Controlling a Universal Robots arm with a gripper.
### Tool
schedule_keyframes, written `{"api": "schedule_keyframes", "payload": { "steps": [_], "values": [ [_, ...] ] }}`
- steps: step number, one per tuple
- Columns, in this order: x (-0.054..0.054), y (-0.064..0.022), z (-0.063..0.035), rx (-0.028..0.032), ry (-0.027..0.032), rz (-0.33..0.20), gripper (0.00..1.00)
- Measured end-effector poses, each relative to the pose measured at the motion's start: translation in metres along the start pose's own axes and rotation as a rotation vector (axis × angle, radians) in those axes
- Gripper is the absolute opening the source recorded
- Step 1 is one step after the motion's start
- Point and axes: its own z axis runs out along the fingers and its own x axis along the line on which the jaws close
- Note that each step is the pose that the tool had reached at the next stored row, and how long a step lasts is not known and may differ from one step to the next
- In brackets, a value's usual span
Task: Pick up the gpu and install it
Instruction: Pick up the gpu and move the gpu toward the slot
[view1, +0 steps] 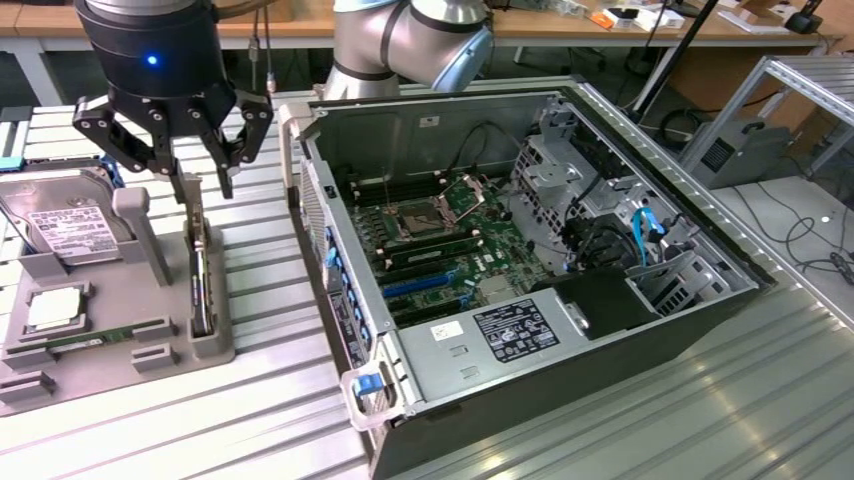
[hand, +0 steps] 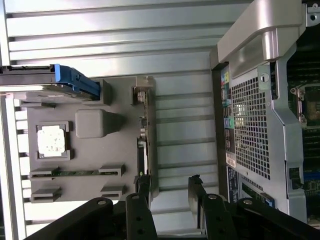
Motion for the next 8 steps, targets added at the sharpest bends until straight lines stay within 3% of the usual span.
{"api": "schedule_keyframes", "payload": {
  "steps": [8],
  "values": [
    [0.0035, -0.0005, 0.0031, 0.0000, 0.0000, 0.000, 0.44]
  ]
}}
